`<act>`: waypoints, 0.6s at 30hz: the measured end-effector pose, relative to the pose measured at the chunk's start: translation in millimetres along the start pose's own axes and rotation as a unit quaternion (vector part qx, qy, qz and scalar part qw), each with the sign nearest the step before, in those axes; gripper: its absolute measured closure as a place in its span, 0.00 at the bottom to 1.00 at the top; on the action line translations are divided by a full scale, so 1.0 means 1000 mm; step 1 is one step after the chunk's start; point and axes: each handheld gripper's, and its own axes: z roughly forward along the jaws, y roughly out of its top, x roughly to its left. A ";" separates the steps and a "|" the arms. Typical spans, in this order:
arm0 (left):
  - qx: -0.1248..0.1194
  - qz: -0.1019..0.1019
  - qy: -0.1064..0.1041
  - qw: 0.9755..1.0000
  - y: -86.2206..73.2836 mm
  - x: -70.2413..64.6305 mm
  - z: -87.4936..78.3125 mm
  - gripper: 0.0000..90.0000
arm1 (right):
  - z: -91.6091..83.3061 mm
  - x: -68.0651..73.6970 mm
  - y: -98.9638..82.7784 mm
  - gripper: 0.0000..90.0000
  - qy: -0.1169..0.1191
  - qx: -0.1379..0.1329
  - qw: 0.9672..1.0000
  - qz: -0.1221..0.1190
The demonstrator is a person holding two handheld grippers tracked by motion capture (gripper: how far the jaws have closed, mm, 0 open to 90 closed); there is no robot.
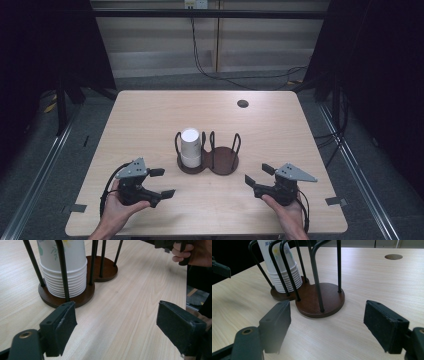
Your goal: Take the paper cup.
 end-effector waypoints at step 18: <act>-0.016 0.004 -0.024 1.000 0.009 -0.004 -0.004 0.44 | -0.002 0.005 0.001 0.23 0.010 0.003 1.000 -0.013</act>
